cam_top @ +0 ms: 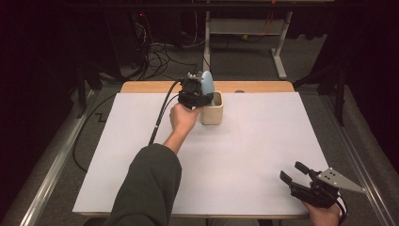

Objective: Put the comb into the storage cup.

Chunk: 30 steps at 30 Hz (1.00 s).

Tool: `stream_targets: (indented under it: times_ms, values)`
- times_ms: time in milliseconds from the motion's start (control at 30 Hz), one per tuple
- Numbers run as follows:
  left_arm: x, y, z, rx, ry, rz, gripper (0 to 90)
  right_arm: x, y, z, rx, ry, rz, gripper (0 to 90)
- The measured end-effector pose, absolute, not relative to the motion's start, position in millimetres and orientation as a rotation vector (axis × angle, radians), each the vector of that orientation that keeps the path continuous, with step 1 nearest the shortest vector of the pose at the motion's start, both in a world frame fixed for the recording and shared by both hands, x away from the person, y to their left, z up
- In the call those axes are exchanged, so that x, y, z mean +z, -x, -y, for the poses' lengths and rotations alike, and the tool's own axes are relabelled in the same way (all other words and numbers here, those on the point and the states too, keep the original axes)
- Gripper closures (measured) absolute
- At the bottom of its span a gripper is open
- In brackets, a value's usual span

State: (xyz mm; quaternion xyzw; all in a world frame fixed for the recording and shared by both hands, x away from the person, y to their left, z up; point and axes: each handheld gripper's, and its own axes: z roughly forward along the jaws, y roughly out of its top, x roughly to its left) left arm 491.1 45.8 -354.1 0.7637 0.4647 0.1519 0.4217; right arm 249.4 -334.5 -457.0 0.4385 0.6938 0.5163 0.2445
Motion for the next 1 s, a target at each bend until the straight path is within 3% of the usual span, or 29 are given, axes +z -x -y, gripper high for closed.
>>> stream_targets:
  times_ms: [1000]
  values:
    - [-352.7,-487.6,-64.3,0.474,-1.943,-1.202,33.7,-457.1,-249.7,334.0,1.408,-1.194,-1.900,28.8]
